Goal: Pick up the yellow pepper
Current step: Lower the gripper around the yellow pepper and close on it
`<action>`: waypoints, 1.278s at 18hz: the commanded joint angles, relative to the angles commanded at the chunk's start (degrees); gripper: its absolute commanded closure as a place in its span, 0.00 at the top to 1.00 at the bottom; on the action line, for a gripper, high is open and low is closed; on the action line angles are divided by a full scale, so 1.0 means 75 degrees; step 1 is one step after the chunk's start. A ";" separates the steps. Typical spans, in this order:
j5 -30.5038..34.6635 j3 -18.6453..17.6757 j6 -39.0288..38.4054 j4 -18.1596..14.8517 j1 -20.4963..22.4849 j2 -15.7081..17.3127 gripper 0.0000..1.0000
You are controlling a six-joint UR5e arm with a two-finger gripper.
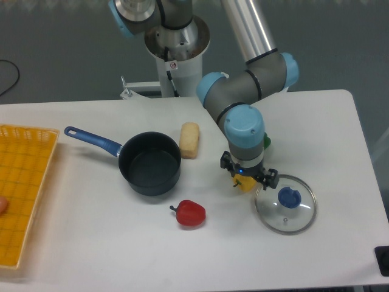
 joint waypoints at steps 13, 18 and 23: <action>0.0105 -0.0234 0.1737 0.0035 0.0141 -0.0035 1.00; 0.0246 -0.0539 0.1702 0.0035 0.0129 -0.0023 1.00; 0.0281 -0.0492 0.1667 0.0035 0.0141 0.0000 1.00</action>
